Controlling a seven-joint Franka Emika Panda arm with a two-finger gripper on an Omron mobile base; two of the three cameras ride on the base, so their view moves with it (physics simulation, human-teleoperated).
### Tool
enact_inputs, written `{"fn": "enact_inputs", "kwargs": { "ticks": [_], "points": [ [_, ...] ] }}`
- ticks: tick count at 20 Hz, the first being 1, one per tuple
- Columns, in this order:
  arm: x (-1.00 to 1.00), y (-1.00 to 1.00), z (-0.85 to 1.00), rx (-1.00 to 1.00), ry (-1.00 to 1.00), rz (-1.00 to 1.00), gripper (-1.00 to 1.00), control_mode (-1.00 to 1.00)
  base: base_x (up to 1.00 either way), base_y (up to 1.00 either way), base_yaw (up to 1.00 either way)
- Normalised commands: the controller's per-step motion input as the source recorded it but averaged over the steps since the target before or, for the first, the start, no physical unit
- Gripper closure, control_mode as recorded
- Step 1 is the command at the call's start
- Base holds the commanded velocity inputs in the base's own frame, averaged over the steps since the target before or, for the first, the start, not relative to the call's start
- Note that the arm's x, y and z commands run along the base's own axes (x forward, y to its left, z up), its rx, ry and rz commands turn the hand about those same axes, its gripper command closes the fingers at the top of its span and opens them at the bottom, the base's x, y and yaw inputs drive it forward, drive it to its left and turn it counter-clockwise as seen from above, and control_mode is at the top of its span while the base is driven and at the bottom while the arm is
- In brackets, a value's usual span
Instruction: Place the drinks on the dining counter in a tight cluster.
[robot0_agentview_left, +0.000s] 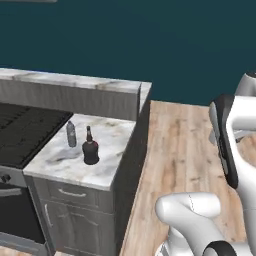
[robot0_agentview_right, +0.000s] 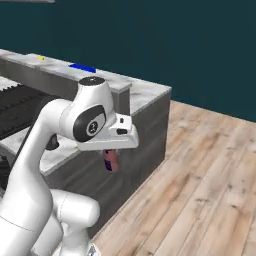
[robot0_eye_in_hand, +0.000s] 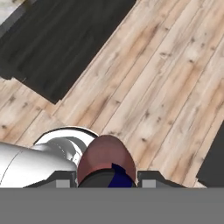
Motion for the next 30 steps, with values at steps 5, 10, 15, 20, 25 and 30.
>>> {"fn": "enact_inputs", "kwargs": {
  "ticks": [5,10,15,20,25,30],
  "points": [
    [0.0,0.0,0.0,0.0,0.0,0.0,1.0,1.0,0.76,-0.81,0.61],
    [0.0,0.0,0.0,0.0,0.0,0.0,1.0,1.0,0.59,-0.67,0.67],
    [0.0,0.0,0.0,0.0,0.0,0.0,1.0,1.0,0.35,-0.86,0.65],
    [0.0,0.0,0.0,0.0,0.0,0.0,1.0,1.0,0.19,-1.0,0.49],
    [0.0,0.0,0.0,0.0,0.0,0.0,1.0,1.0,0.07,-1.0,0.29],
    [0.0,0.0,0.0,0.0,0.0,0.0,1.0,1.0,0.2,-1.0,0.33]
  ]
}}
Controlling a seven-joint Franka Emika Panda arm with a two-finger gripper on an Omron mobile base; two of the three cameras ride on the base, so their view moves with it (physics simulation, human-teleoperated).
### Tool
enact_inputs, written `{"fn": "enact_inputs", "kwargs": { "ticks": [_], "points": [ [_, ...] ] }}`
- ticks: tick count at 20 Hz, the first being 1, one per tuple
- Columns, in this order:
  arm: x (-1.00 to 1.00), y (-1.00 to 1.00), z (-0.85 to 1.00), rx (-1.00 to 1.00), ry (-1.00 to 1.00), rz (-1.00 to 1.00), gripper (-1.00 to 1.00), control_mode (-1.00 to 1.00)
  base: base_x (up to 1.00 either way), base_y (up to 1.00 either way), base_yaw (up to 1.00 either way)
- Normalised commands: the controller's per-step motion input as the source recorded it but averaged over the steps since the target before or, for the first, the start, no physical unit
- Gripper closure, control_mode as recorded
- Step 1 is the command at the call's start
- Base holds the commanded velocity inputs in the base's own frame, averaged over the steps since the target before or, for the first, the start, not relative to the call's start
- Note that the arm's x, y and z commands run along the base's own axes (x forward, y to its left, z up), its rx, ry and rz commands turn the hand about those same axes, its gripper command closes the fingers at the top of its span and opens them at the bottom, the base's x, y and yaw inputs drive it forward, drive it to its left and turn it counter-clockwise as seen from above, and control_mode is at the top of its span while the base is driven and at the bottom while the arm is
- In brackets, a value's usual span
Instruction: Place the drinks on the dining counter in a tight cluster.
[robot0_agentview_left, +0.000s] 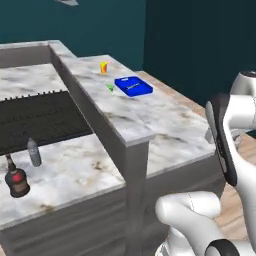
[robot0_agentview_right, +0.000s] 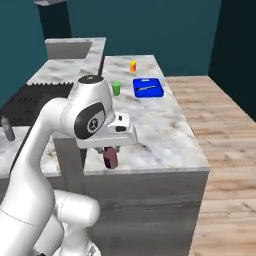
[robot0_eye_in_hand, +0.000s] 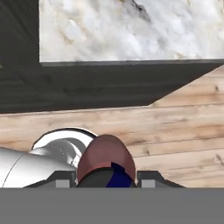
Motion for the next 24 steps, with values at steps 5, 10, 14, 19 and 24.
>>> {"fn": "enact_inputs", "kwargs": {
  "ticks": [5,10,14,19,24],
  "points": [
    [0.0,0.0,0.0,0.0,0.0,0.0,1.0,1.0,0.3,-0.68,0.68],
    [0.0,0.0,0.0,0.0,0.0,0.0,1.0,1.0,0.24,-0.69,0.72],
    [0.0,0.0,0.0,0.0,0.0,0.0,1.0,1.0,0.06,-0.76,0.48],
    [0.0,0.0,0.0,0.0,0.0,0.0,1.0,1.0,0.36,-0.49,0.13],
    [0.0,0.0,0.0,0.0,0.0,0.0,1.0,1.0,0.6,-0.49,-0.03]
  ]
}}
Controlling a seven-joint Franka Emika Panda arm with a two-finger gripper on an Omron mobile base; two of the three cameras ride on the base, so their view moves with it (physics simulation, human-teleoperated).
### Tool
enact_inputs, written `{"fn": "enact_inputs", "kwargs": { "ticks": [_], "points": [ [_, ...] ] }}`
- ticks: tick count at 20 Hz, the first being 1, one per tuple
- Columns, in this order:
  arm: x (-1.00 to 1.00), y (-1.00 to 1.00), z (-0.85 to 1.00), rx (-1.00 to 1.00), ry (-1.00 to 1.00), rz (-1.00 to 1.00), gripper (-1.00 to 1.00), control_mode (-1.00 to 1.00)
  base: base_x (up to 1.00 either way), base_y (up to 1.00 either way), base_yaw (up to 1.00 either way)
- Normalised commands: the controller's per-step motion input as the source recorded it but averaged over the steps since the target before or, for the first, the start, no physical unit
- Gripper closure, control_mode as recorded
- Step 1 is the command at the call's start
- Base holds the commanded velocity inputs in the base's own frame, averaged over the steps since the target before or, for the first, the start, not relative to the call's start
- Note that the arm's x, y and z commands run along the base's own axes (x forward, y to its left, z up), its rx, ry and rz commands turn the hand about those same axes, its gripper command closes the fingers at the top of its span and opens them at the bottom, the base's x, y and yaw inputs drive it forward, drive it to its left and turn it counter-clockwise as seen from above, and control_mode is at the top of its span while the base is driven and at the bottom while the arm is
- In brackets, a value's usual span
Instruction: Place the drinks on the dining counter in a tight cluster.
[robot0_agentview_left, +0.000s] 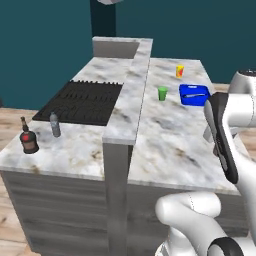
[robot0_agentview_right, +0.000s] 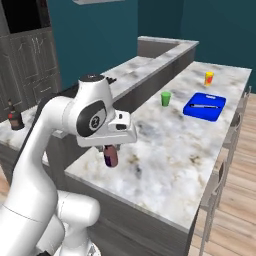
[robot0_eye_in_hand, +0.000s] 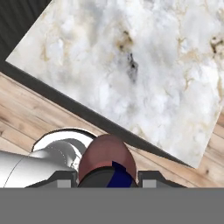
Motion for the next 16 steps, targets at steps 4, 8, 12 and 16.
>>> {"fn": "enact_inputs", "kwargs": {
  "ticks": [4,8,12,16],
  "points": [
    [0.0,0.0,0.0,0.0,0.0,0.0,1.0,1.0,0.28,-0.63,-0.19],
    [0.0,0.0,0.0,0.0,0.0,0.0,1.0,1.0,0.01,-0.09,-0.03],
    [0.0,0.0,0.0,0.0,0.0,0.0,1.0,1.0,0.0,0.0,0.0],
    [0.0,0.0,0.0,0.0,0.0,0.0,1.0,1.0,0.0,0.0,0.0]
  ]
}}
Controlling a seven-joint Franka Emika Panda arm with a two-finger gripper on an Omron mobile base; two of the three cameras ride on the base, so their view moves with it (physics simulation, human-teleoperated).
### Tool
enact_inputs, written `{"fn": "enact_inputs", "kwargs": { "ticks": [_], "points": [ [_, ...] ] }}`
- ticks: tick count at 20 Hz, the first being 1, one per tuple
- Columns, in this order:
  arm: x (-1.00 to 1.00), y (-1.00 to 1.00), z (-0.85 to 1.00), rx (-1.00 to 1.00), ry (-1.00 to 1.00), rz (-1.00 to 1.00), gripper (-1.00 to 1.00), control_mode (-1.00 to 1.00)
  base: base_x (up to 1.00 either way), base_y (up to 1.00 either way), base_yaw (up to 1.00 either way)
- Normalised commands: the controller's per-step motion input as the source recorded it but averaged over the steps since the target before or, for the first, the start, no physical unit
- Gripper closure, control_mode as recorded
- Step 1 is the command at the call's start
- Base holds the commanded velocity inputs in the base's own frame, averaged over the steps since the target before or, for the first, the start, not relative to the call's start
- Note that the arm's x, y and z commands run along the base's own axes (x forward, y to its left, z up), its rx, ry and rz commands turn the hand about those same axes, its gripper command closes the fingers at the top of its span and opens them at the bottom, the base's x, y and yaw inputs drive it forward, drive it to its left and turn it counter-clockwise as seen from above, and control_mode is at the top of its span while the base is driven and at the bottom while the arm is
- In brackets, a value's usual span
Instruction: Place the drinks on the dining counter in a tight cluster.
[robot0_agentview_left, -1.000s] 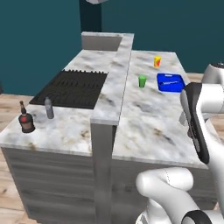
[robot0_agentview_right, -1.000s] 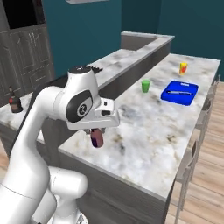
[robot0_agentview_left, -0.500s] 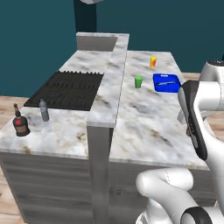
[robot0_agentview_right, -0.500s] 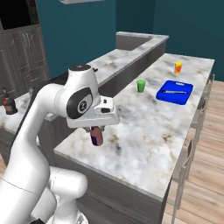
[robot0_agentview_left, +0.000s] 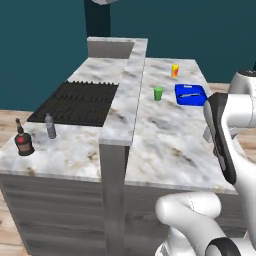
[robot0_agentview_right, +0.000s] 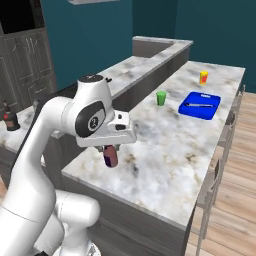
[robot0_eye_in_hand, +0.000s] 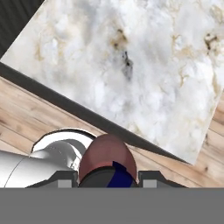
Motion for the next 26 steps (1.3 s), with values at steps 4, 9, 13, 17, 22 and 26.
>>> {"fn": "enact_inputs", "kwargs": {
  "ticks": [4,9,13,17,22,26],
  "points": [
    [0.02,0.0,0.0,0.0,0.0,0.0,1.0,-1.0,0.0,0.0,0.0],
    [0.71,0.0,0.03,0.0,0.0,0.13,1.0,-1.0,0.0,0.0,0.0],
    [0.94,-0.06,0.06,0.0,0.01,0.29,1.0,-1.0,0.0,0.0,0.0],
    [0.95,-0.03,0.0,0.0,0.0,0.17,1.0,-1.0,0.0,0.0,0.0],
    [0.86,-0.29,0.0,-0.01,0.02,0.08,1.0,-1.0,0.0,0.0,0.0],
    [0.58,-0.32,0.0,0.0,0.0,0.14,1.0,-1.0,0.0,0.0,0.0]
  ]
}}
